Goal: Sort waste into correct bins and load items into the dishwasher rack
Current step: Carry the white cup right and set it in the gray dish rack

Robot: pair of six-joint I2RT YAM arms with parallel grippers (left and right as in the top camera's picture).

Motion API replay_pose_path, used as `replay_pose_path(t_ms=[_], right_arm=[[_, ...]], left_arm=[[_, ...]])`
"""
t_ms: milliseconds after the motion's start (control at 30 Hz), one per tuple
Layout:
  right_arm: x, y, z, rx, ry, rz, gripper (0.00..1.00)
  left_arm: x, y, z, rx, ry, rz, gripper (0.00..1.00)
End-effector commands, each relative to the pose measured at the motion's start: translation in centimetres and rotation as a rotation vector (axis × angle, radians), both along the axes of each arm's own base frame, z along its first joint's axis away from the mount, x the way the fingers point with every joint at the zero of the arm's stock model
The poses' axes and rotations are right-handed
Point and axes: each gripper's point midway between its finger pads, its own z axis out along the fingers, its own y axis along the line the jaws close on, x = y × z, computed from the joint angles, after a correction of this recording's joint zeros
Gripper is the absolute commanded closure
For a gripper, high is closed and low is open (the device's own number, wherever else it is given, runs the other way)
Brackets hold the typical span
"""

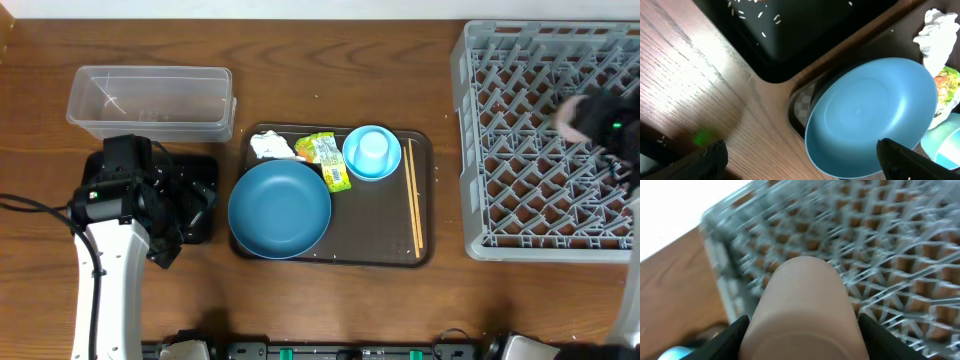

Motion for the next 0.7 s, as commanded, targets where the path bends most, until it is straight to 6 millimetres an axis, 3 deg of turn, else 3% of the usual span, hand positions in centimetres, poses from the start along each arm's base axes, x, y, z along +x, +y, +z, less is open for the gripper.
replay_pose_path(t_ms=[0,167,300,533,667], right_arm=[[0.2,-2.6,-1.3,0.018,0.021,-0.035,0.36],[0.4,-5.5,-4.8,0.043,0.093,-0.097,0.34],[0.6,-6.1,-6.8,0.066,0.135,-0.107,0.3],[0.6,-5.8,-7.3,0.085,0.151,-0.101,0.1],[0.6,-4.9,-7.3,0.122,0.151,-0.079,0.08]], left_arm=[[0.3,0.2,0.4,0.017,-0.011,-0.005,0.02],[0.3,0.2,0.4,0.017,-0.011,-0.005,0.02],[0.3,0.2,0.4,0.017,-0.011,-0.005,0.02],[0.3,0.2,0.4,0.017,-0.011,-0.005,0.02],[0.3,0.2,0.4,0.017,-0.011,-0.005,0.02]])
